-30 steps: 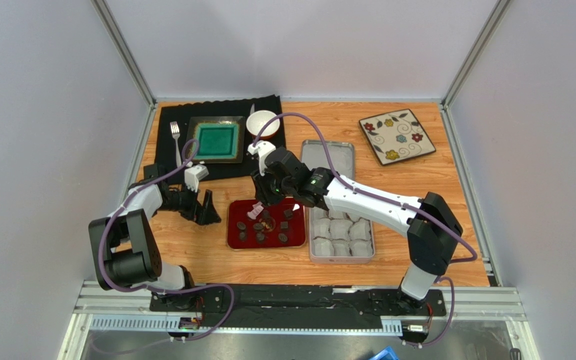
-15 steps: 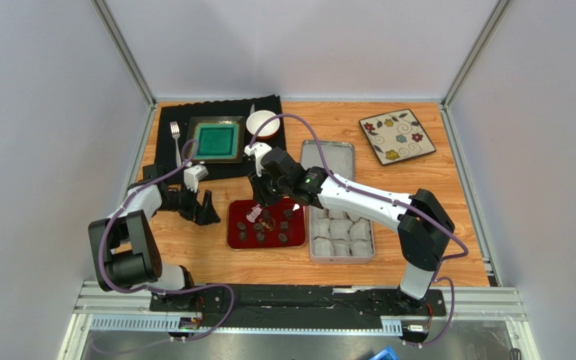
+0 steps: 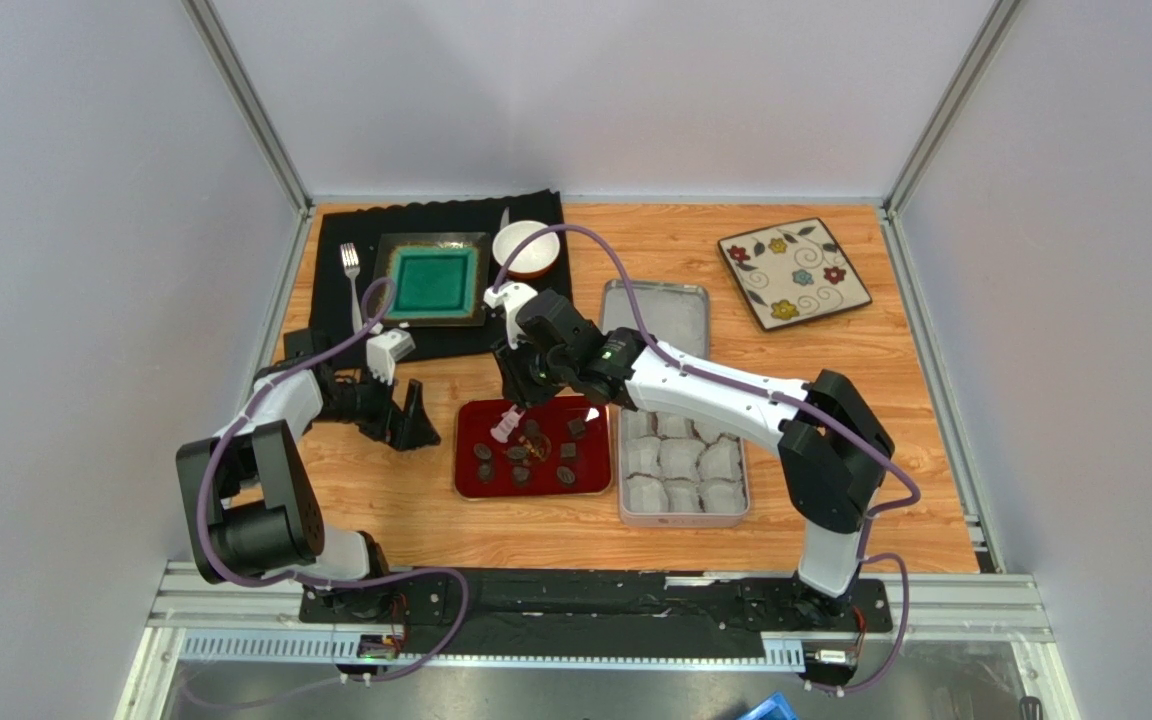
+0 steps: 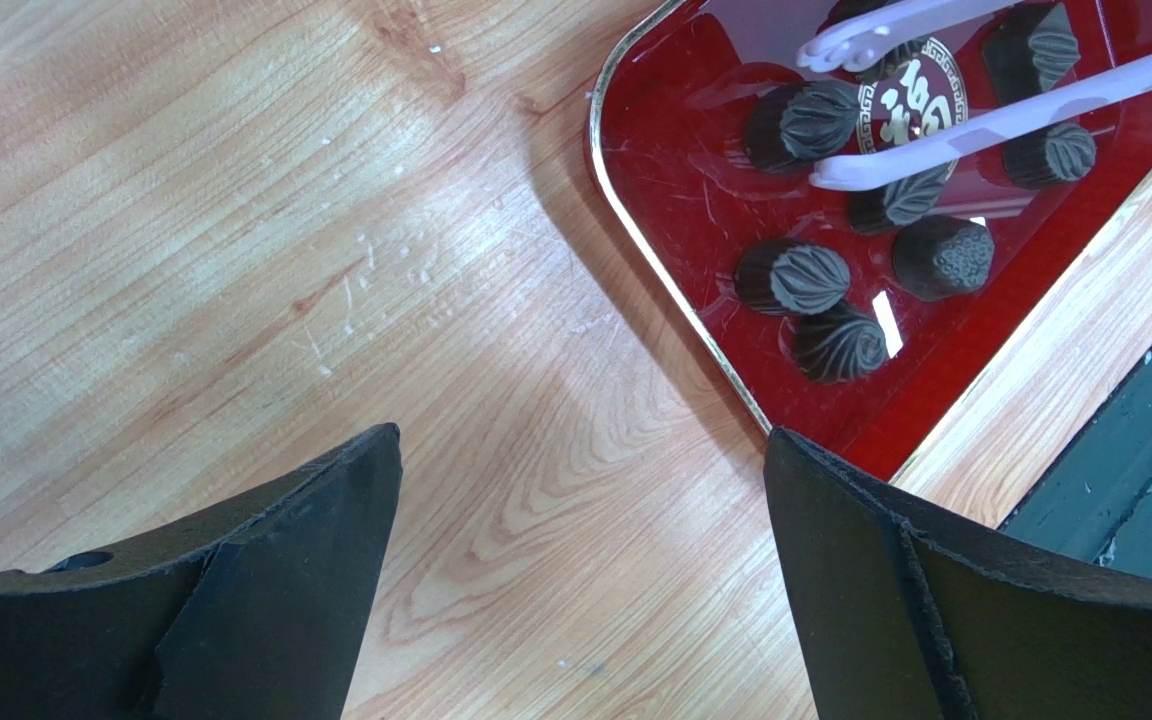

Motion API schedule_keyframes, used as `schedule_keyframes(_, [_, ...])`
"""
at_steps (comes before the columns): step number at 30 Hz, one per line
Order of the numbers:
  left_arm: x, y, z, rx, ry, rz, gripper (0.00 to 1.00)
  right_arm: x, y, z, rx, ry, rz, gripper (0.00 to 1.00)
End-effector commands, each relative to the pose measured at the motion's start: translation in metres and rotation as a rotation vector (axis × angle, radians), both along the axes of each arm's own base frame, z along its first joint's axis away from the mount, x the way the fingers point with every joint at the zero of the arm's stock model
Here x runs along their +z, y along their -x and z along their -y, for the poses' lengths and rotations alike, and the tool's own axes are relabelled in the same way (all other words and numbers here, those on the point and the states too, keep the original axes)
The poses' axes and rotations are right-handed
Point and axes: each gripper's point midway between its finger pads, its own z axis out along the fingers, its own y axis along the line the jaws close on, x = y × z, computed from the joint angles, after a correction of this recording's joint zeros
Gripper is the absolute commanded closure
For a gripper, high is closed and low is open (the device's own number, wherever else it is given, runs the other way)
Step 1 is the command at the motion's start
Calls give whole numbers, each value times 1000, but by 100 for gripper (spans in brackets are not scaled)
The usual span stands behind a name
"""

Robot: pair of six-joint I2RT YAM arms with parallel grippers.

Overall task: Pack the chocolate
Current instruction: Pick up the fake chocolate from the plate.

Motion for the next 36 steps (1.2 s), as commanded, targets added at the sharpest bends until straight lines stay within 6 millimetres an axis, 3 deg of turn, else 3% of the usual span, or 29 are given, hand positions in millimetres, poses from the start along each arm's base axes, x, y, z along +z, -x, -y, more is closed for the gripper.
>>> schedule_keyframes(1, [14, -7, 1, -19, 14, 66, 1, 24, -10, -14, 23, -60, 50, 68])
schedule_keyframes(6, [14, -7, 1, -19, 19, 64, 1, 21, -11, -16, 27, -58, 41, 69])
schedule_keyframes(13, [15, -7, 1, -19, 21, 67, 1, 22, -10, -16, 36, -55, 44, 81])
schedule_keyframes(19, [15, -6, 1, -17, 26, 62, 1, 17, -8, -15, 44, -41, 35, 83])
schedule_keyframes(22, [15, -6, 1, -18, 23, 65, 1, 17, -9, -14, 37, -41, 38, 89])
schedule_keyframes(25, [14, -6, 0, -17, 22, 63, 1, 33, -13, -14, 24, -60, 72, 97])
schedule_keyframes(29, [14, -6, 0, -16, 23, 60, 1, 71, -22, -6, 0, -97, 133, 99])
schedule_keyframes(32, [15, -5, 1, -17, 26, 61, 1, 91, -27, 8, -27, -108, 148, 100])
schedule_keyframes(36, [16, -6, 0, -12, 23, 64, 1, 103, -29, 36, -81, -92, 160, 100])
